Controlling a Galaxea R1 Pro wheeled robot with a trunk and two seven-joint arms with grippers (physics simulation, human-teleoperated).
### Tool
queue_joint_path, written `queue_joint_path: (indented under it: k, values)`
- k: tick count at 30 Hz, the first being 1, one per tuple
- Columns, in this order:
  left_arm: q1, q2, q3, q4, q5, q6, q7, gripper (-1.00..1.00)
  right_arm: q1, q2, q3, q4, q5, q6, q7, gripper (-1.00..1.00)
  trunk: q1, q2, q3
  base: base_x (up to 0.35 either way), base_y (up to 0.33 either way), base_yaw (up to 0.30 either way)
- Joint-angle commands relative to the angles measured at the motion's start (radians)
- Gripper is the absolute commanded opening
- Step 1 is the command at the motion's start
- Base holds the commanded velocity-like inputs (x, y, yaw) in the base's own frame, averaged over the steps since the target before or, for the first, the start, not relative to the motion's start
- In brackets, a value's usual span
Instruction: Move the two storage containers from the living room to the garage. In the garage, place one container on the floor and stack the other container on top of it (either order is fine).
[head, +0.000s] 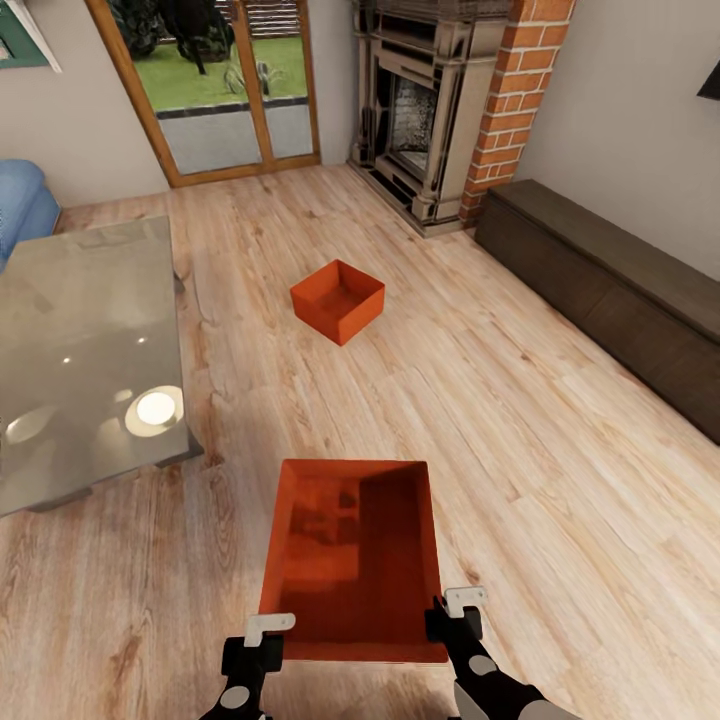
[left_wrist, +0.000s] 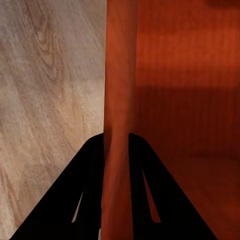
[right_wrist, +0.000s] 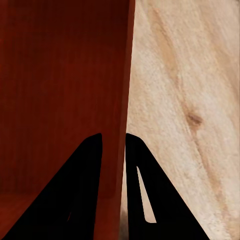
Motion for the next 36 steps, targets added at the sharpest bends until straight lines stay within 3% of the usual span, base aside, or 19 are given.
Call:
queue_joint_path:
  k: [1, 36]
  values:
    - [-0.001, 0.001, 0.011, -0.02, -0.02, -0.007, 0.009, -1.0, 0.0, -0.001, -0.03, 0.016, -0.025, -0.011, -0.037, -1.0, 0.0, -0.001, 0.001, 0.0, 0.0, 0.059]
    - [0.0, 0.002, 0.011, -0.028, -0.019, -0.024, 0.011, -1.0, 0.0, -0.002, -0.03, 0.016, -0.026, -0.016, -0.036, -1.0, 0.0, -0.001, 0.058, 0.0, 0.0, 0.084]
